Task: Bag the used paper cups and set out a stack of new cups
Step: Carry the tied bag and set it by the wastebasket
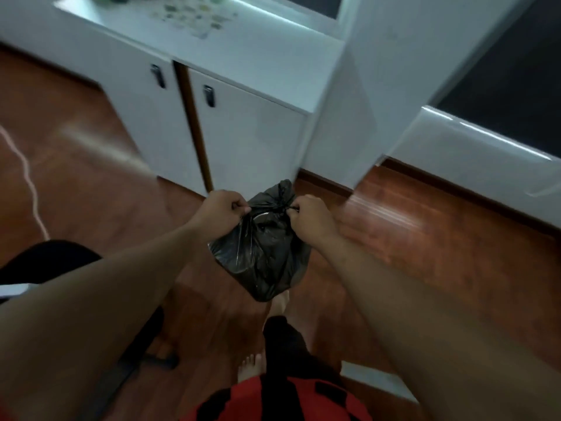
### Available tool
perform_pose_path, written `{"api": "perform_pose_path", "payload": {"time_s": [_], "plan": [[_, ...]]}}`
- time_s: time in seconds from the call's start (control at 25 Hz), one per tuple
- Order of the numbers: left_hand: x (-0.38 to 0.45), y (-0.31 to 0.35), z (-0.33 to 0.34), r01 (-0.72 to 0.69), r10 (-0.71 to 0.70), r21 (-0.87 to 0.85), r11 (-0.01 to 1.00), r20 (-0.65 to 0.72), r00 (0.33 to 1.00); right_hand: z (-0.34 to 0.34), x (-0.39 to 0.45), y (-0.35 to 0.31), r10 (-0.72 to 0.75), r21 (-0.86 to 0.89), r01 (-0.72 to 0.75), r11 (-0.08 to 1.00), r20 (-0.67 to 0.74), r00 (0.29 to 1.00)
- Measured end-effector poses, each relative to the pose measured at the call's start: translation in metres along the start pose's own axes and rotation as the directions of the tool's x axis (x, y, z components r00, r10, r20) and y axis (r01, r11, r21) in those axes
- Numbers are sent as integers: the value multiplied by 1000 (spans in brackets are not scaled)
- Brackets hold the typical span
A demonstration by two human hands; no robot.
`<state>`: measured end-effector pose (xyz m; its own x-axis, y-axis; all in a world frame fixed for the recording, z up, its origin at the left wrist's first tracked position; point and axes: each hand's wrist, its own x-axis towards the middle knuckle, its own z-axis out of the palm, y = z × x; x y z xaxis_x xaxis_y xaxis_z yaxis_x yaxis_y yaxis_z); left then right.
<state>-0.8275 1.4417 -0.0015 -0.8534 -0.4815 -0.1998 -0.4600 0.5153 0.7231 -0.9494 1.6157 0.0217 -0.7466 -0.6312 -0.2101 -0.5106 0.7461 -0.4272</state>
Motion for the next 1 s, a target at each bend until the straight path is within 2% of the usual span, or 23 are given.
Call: {"api": "perform_pose_path", "payload": {"time_s": [0.08, 0.24, 0.4, 0.56, 0.72, 0.88, 1.0], "plan": [[15, -36, -39, 92, -94, -27, 995, -87, 992, 11, 49, -46, -103, 11, 103, 995, 58, 993], [60, -87, -105, 100, -94, 26, 995, -176, 980, 26, 136, -113, -257, 27, 255, 966, 143, 956], [104, -114, -170, 159, -148, 23, 987, -252, 956, 36, 221, -176, -372, 33, 375, 927, 227, 900], [130, -148, -222, 242, -224, 7, 970, -355, 908, 51, 285, -242, -478, 56, 480, 876, 252, 842], [157, -196, -275, 308, -285, -11, 951, -415, 864, 74, 344, -317, -516, 63, 526, 848, 326, 792], [197, -254, -342, 349, -334, -44, 936, -419, 844, 103, 405, -397, -529, 56, 547, 835, 352, 772], [227, -304, -403, 373, -377, -96, 923, -416, 828, 125, 451, -468, -505, 52, 524, 850, 360, 784]]}}
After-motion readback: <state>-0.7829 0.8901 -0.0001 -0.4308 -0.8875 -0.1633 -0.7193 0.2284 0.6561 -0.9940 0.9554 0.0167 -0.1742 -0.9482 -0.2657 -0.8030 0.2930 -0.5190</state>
